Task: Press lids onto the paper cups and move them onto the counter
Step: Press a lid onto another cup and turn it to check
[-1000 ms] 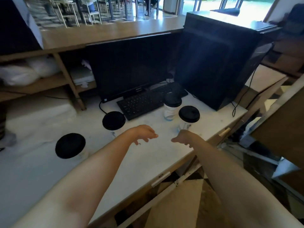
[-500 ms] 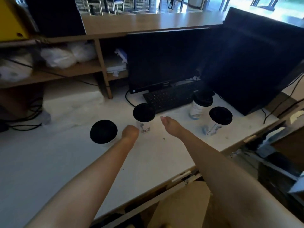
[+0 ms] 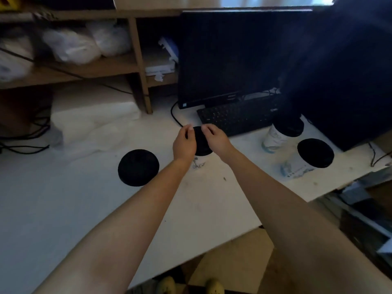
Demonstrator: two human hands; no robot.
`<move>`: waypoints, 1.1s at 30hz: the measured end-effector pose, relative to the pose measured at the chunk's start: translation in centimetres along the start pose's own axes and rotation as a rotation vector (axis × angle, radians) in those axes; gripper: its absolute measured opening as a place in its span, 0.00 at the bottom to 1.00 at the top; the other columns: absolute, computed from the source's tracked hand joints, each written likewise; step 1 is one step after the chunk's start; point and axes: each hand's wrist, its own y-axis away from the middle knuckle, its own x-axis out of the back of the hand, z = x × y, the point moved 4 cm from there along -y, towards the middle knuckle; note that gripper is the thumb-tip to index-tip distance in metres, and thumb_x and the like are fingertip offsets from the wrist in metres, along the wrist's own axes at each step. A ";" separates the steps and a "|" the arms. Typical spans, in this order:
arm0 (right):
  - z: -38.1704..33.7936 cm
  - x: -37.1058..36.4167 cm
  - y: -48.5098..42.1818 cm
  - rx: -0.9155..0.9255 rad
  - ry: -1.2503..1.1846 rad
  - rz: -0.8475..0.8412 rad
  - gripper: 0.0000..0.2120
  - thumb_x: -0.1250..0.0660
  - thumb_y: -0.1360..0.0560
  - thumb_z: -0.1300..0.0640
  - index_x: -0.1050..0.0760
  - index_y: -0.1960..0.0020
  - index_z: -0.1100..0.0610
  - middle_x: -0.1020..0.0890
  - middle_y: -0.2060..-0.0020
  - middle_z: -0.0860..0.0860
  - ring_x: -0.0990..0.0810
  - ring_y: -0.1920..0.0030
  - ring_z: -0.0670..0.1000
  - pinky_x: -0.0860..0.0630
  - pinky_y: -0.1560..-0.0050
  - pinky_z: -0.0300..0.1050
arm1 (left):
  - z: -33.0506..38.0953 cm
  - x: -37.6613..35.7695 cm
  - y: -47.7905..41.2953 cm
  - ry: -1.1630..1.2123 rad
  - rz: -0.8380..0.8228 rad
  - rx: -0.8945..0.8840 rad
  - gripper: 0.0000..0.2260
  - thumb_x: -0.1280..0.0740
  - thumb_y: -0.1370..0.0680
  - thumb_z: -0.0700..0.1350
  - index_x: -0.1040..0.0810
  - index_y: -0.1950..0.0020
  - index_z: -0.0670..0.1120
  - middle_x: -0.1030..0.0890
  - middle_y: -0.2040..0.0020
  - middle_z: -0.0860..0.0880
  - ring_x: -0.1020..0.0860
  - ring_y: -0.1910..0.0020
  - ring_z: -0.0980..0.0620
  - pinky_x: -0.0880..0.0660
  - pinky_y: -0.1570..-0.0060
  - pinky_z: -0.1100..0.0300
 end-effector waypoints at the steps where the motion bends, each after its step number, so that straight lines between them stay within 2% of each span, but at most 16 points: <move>1: 0.1 -0.2 0.2 0.027 -0.057 0.021 0.16 0.44 0.19 0.53 0.25 0.39 0.61 0.21 0.45 0.57 0.24 0.45 0.53 0.27 0.42 0.48 | -0.2 -0.1 0.2 0.011 0.004 -0.032 0.17 0.48 0.17 0.49 0.31 0.31 0.46 0.26 0.34 0.44 0.27 0.36 0.46 0.31 0.39 0.56; 3: 0.1 -0.2 0.4 0.055 -0.159 0.061 0.13 0.43 0.20 0.56 0.24 0.42 0.61 0.22 0.51 0.53 0.24 0.52 0.49 0.26 0.50 0.40 | -0.4 -0.4 0.1 0.030 0.030 -0.074 0.16 0.49 0.17 0.47 0.29 0.33 0.45 0.24 0.37 0.43 0.26 0.40 0.46 0.29 0.42 0.56; 6: 0.7 -0.4 0.0 0.082 -0.194 0.065 0.13 0.43 0.20 0.58 0.25 0.41 0.61 0.24 0.54 0.50 0.25 0.58 0.40 0.29 0.61 0.24 | -0.9 -0.7 -0.4 0.031 0.066 -0.092 0.15 0.48 0.17 0.46 0.28 0.35 0.45 0.23 0.39 0.43 0.25 0.42 0.47 0.28 0.44 0.57; 8: 0.8 -0.4 -0.2 0.100 -0.202 0.065 0.13 0.43 0.20 0.59 0.25 0.40 0.62 0.24 0.53 0.49 0.26 0.58 0.40 0.30 0.63 0.21 | -1.0 -0.8 -0.5 0.026 0.093 -0.112 0.15 0.48 0.17 0.45 0.28 0.36 0.44 0.23 0.40 0.44 0.25 0.43 0.47 0.29 0.45 0.58; 15: 0.7 -0.5 0.1 0.098 -0.218 0.071 0.13 0.43 0.20 0.59 0.25 0.40 0.61 0.24 0.51 0.50 0.25 0.56 0.42 0.28 0.61 0.24 | -1.0 -0.8 -0.5 0.033 0.087 -0.136 0.14 0.47 0.17 0.45 0.28 0.37 0.43 0.23 0.42 0.44 0.27 0.49 0.53 0.31 0.50 0.62; 20: 0.2 -0.5 0.9 0.034 -0.207 0.098 0.13 0.45 0.19 0.57 0.27 0.39 0.61 0.24 0.50 0.53 0.25 0.49 0.51 0.27 0.50 0.41 | -0.3 -0.4 -1.4 -0.116 -0.065 -0.158 0.14 0.46 0.18 0.45 0.27 0.35 0.44 0.23 0.38 0.43 0.26 0.41 0.46 0.32 0.48 0.63; 23: 0.1 -0.2 1.5 -0.025 -0.194 0.073 0.14 0.46 0.19 0.56 0.29 0.38 0.60 0.24 0.48 0.56 0.26 0.48 0.52 0.28 0.48 0.45 | -0.1 -0.1 -2.3 -0.216 -0.123 -0.114 0.16 0.43 0.19 0.47 0.28 0.33 0.44 0.25 0.35 0.44 0.27 0.37 0.46 0.33 0.42 0.61; 25: 0.0 0.1 1.7 -0.080 -0.189 0.046 0.13 0.46 0.19 0.56 0.30 0.38 0.59 0.24 0.47 0.56 0.26 0.48 0.52 0.29 0.48 0.44 | -0.2 0.3 -2.9 -0.198 -0.108 -0.033 0.17 0.38 0.21 0.50 0.27 0.34 0.44 0.24 0.35 0.43 0.26 0.37 0.45 0.30 0.38 0.57; 27: 0.1 0.5 1.9 -0.126 -0.198 0.036 0.13 0.45 0.20 0.57 0.31 0.38 0.59 0.24 0.45 0.57 0.26 0.48 0.52 0.29 0.49 0.44 | 0.2 0.8 -3.2 -0.256 -0.064 -0.031 0.17 0.34 0.23 0.51 0.24 0.38 0.45 0.21 0.39 0.44 0.24 0.41 0.45 0.28 0.42 0.58; 30: 0.4 0.6 3.0 -0.131 -0.202 0.067 0.12 0.44 0.20 0.59 0.34 0.38 0.62 0.26 0.49 0.55 0.27 0.51 0.51 0.30 0.59 0.37 | 1.7 0.9 -3.3 -0.474 -0.051 -0.205 0.12 0.32 0.25 0.51 0.18 0.46 0.46 0.18 0.46 0.47 0.21 0.46 0.49 0.31 0.51 0.63; 33: 0.9 0.6 4.1 -0.105 -0.218 0.134 0.11 0.44 0.21 0.60 0.35 0.40 0.63 0.27 0.51 0.54 0.28 0.52 0.50 0.34 0.65 0.32 | 2.6 0.0 -3.5 -0.579 -0.153 -0.325 0.10 0.33 0.24 0.51 0.17 0.48 0.48 0.17 0.47 0.50 0.21 0.47 0.51 0.28 0.48 0.59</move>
